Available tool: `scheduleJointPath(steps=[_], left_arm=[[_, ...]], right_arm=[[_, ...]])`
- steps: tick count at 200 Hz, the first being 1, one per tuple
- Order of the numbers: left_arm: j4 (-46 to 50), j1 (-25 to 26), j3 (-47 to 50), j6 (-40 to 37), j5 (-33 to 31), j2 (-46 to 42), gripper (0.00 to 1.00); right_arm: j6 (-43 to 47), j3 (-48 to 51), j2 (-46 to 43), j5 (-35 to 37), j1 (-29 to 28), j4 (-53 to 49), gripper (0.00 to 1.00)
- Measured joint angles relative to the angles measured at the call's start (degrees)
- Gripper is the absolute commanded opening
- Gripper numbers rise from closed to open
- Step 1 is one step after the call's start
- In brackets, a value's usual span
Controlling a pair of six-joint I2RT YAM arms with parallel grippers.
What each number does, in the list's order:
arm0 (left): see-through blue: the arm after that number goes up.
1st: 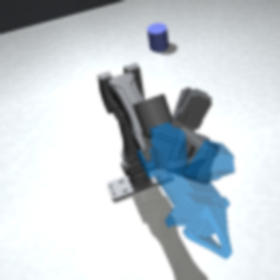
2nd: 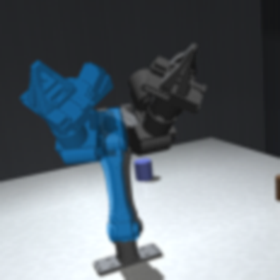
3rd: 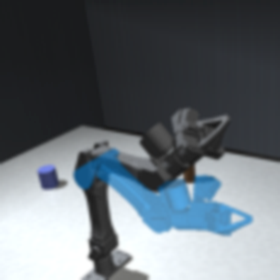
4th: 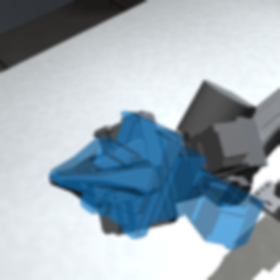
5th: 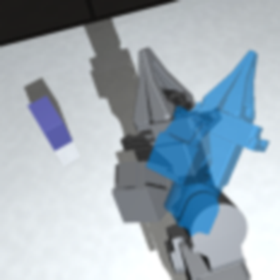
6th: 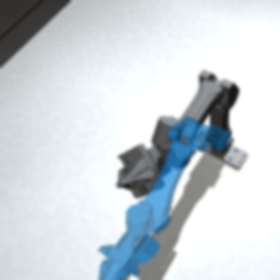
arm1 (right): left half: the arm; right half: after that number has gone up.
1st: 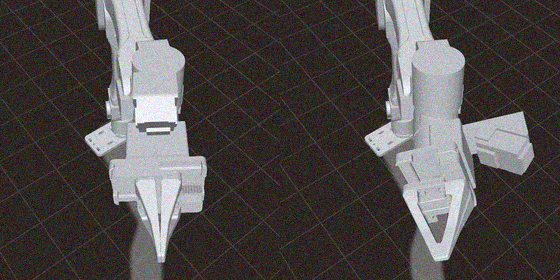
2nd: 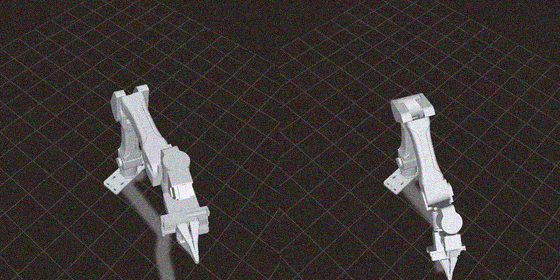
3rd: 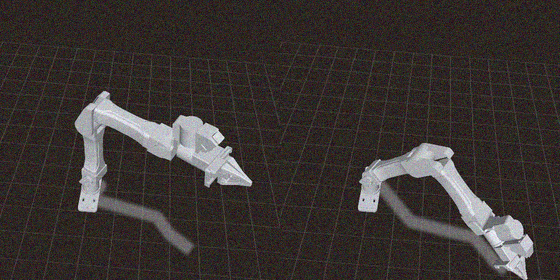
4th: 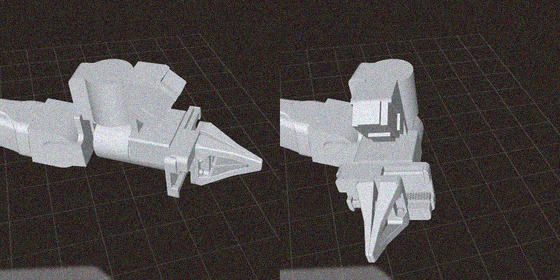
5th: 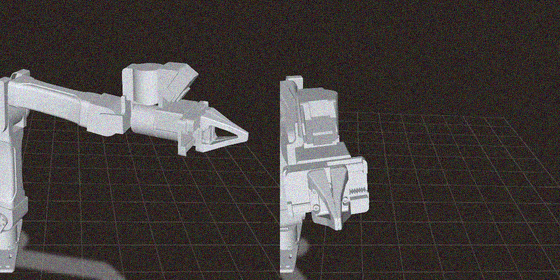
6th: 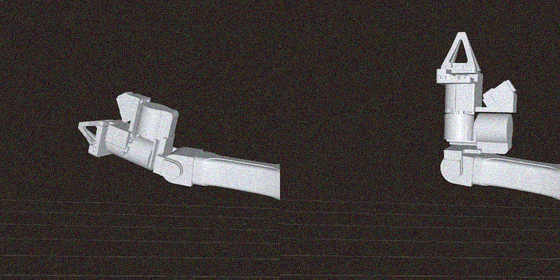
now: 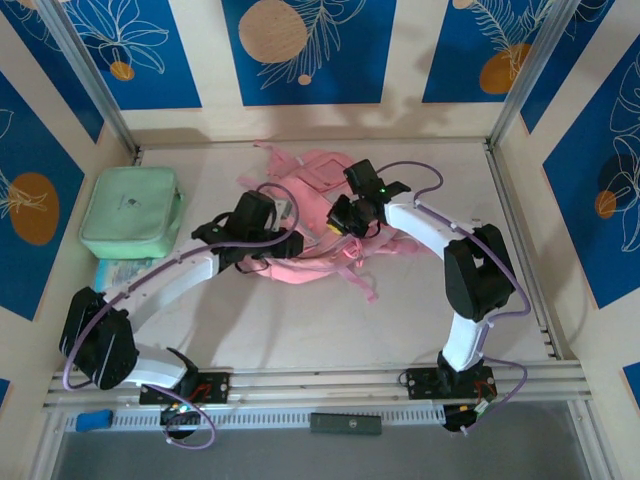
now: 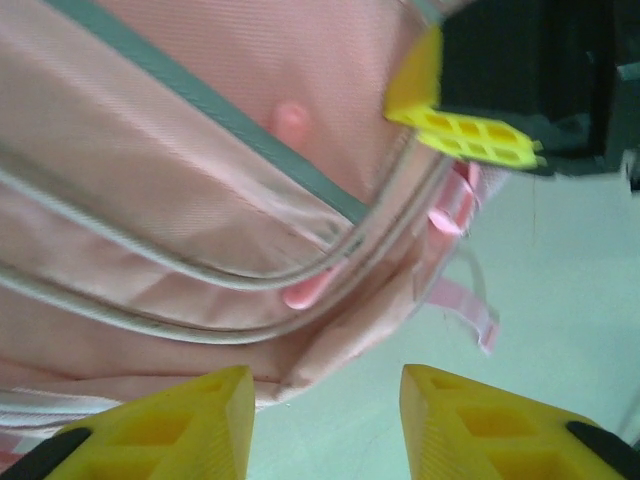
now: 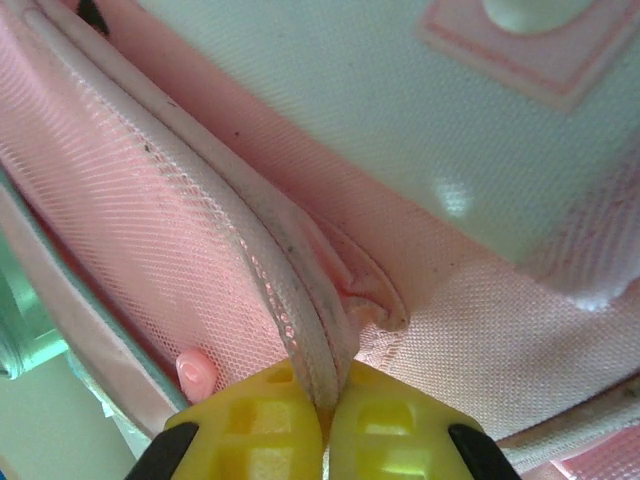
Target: Pack books, pencil case, and school supplies into a backpack
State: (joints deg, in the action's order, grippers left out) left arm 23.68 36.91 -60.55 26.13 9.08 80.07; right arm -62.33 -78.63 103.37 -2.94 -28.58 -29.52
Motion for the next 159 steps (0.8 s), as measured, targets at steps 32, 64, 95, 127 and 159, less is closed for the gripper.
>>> scheduleJointPath(steps=[32,64,95,127,159], left_arm=[[1.7,3.6,-2.9,-7.7,-0.7,3.6,0.49],[2.3,6.0,-5.0,-12.6,-3.7,8.0,0.49],[2.0,6.6,-5.0,-14.1,-6.8,10.8,0.48],[1.7,7.2,-6.9,-15.1,-9.1,13.1,0.44],[0.9,7.5,-7.9,-16.3,-11.5,14.3,0.32]], right_arm=[[-0.1,0.0,-0.4,-3.2,1.8,0.2,0.0],[-0.1,0.8,-1.5,-5.5,2.9,0.8,0.0],[-0.1,0.8,-2.2,-5.7,3.1,1.0,0.0],[-0.1,0.8,-2.3,-6.0,3.1,1.3,0.0],[-0.1,0.8,-2.3,-5.9,3.6,1.8,0.0]])
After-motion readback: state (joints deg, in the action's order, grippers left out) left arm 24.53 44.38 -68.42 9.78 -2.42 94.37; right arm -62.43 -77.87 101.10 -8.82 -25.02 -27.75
